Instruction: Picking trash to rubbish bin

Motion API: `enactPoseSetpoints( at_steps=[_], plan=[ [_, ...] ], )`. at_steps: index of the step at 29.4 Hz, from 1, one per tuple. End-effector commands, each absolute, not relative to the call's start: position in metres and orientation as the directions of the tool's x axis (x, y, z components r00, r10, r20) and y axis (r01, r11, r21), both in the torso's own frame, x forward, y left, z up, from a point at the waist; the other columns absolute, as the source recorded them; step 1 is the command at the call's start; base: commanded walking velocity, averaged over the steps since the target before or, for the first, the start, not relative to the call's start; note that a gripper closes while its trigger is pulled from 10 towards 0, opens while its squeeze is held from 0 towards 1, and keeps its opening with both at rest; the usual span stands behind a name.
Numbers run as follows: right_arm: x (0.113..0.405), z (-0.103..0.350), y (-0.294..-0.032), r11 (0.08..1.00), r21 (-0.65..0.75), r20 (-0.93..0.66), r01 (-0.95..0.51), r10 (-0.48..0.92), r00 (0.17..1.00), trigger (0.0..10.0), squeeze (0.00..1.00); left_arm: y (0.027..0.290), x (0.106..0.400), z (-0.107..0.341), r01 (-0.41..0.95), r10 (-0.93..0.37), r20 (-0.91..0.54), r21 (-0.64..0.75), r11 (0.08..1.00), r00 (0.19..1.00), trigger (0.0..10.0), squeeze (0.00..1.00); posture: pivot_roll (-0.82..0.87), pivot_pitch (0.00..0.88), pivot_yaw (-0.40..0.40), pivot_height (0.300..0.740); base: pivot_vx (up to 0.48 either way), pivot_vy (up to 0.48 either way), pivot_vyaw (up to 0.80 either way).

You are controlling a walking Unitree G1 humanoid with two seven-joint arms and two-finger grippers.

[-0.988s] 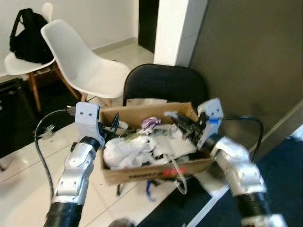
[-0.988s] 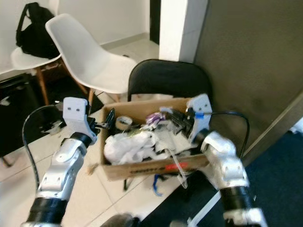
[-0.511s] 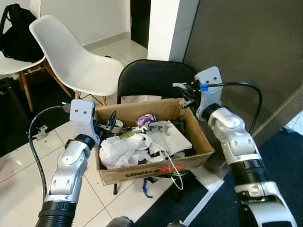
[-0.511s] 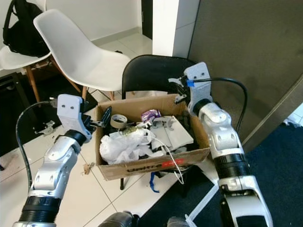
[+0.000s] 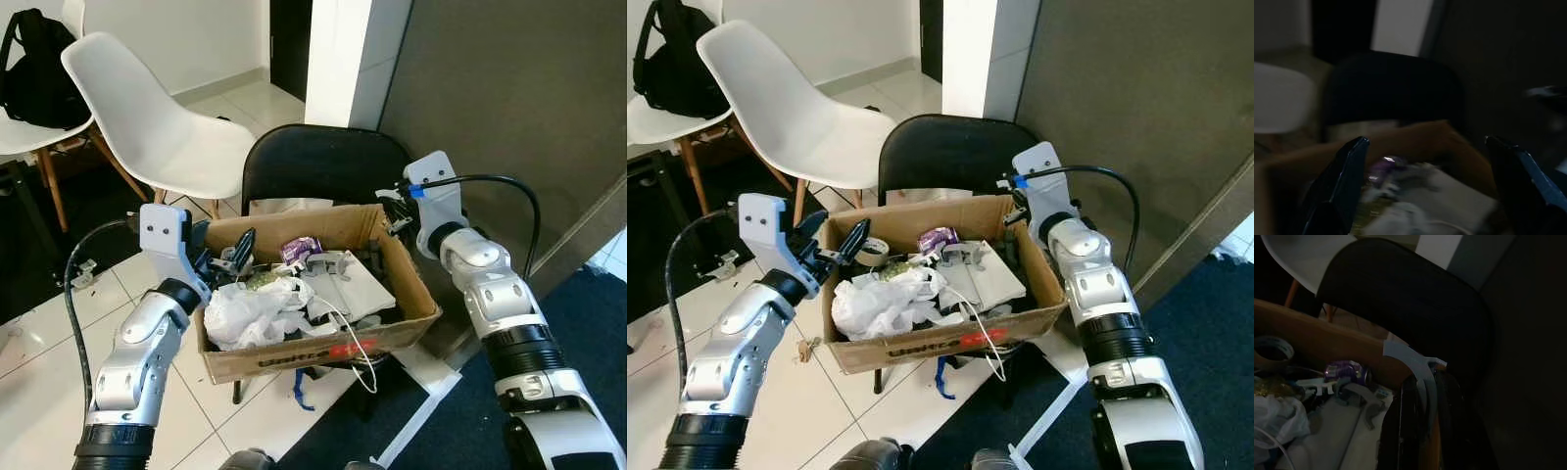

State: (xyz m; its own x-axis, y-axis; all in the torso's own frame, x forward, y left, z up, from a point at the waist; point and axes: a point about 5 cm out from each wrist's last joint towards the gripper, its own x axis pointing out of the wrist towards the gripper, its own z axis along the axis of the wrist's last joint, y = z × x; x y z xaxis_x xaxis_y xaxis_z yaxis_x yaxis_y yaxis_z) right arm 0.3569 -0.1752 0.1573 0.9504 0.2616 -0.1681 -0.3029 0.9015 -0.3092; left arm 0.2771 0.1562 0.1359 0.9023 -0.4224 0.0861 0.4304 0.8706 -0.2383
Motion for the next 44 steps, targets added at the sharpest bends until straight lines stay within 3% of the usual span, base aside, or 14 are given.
enactPoseSetpoints(
  at_steps=[1,7,19,20,21,41,42,44],
  plan=[
    [0.359,0.158,-0.177,0.902,-0.316,-0.165,-0.294,0.253,0.953,10.0,0.00,0.156,0.272,0.134,0.455,-0.457,0.069,-0.305,0.837,0.887,10.0,0.00,-0.04,0.000,-0.051,0.740,0.000,0.000,0.00],
    [0.359,0.158,-0.176,0.900,-0.317,-0.169,-0.298,0.255,0.952,10.0,0.00,0.163,0.255,0.123,0.460,-0.519,-0.006,-0.451,0.765,0.855,10.0,0.00,-0.04,0.000,-0.050,0.740,0.000,0.000,0.00],
    [0.357,0.159,-0.171,0.895,-0.272,-0.148,-0.353,0.323,0.935,10.0,0.02,0.158,0.250,0.126,0.481,-0.558,-0.015,-0.490,0.728,0.830,10.0,0.00,-0.03,0.000,-0.051,0.740,0.000,0.000,0.00],
    [0.357,0.158,-0.170,0.890,-0.261,-0.152,-0.374,0.345,0.926,10.0,0.85,0.158,0.250,0.127,0.481,-0.559,-0.014,-0.490,0.727,0.829,10.0,0.00,-0.03,0.000,-0.051,0.740,0.000,0.000,0.00],
    [0.356,0.158,-0.170,0.886,-0.254,-0.156,-0.388,0.358,0.920,10.0,1.00,0.159,0.250,0.127,0.481,-0.561,-0.017,-0.494,0.725,0.828,10.0,0.00,-0.03,0.000,-0.051,0.740,0.000,0.000,0.00],
    [0.353,0.165,-0.174,0.895,-0.151,-0.102,-0.420,0.408,0.907,10.0,1.00,0.160,0.251,0.128,0.484,-0.569,-0.040,-0.480,0.732,0.821,10.0,0.00,-0.03,0.000,-0.053,0.740,0.000,0.000,0.00],
    [0.346,0.172,-0.169,0.873,-0.062,-0.029,-0.484,0.483,0.875,10.0,0.17,0.161,0.257,0.131,0.459,-0.531,-0.036,-0.456,0.763,0.847,10.0,0.00,-0.03,0.000,-0.056,0.740,0.000,0.000,0.00],
    [0.341,0.176,-0.166,0.854,-0.026,0.006,-0.520,0.520,0.854,10.0,0.17,0.163,0.260,0.132,0.442,-0.507,-0.031,-0.445,0.779,0.861,10.0,0.00,-0.03,0.000,-0.056,0.740,0.000,0.000,0.00]
  ],
)
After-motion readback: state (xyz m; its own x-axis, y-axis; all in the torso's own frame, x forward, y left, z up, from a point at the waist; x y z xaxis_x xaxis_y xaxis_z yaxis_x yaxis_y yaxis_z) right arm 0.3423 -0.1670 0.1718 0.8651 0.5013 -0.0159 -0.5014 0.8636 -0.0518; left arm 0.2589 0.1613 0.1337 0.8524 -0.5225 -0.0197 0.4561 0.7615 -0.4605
